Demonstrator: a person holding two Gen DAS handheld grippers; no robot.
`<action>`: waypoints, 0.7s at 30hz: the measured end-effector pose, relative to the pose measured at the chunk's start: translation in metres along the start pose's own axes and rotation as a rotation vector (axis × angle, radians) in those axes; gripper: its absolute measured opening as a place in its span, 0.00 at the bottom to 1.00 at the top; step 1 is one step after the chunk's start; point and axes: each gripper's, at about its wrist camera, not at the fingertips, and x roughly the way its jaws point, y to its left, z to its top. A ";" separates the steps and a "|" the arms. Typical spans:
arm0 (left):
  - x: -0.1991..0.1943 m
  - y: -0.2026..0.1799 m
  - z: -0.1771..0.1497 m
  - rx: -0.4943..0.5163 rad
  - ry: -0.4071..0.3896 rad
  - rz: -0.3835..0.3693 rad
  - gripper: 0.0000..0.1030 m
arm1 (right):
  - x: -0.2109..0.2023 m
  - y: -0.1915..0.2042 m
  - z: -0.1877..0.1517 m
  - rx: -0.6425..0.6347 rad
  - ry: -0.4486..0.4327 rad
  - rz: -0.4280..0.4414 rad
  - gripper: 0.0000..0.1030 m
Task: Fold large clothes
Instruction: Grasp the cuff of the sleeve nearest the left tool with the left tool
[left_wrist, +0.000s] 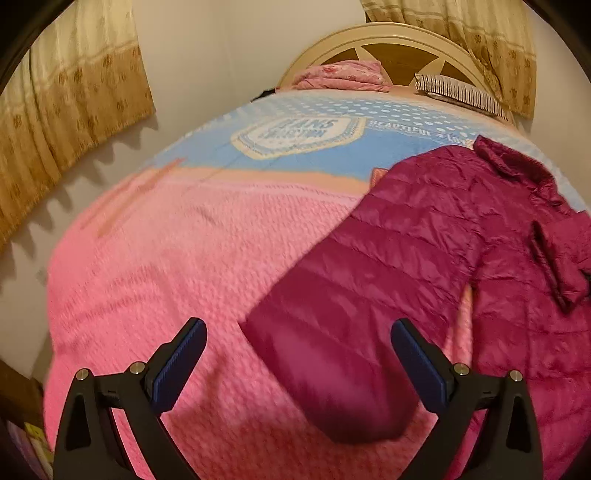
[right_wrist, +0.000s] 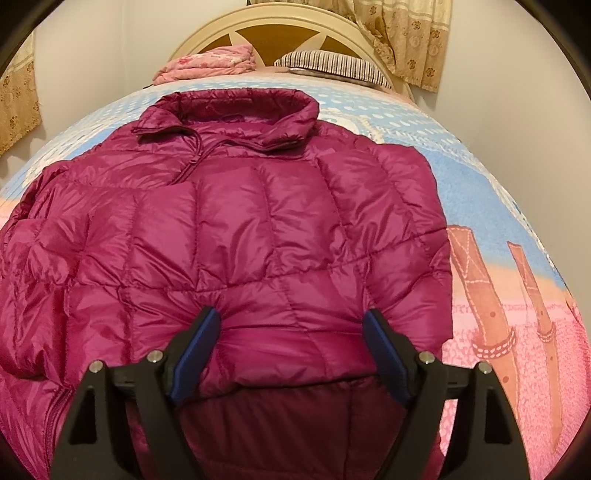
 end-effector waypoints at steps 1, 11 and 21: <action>0.001 -0.004 -0.001 -0.005 0.008 -0.016 0.97 | 0.000 0.000 0.000 0.000 0.000 0.000 0.81; 0.015 -0.020 -0.009 0.067 0.014 -0.043 0.17 | 0.000 -0.002 -0.001 0.005 -0.003 -0.005 0.83; -0.009 0.002 0.039 0.046 -0.152 0.076 0.06 | -0.001 -0.002 -0.001 0.004 -0.003 -0.006 0.84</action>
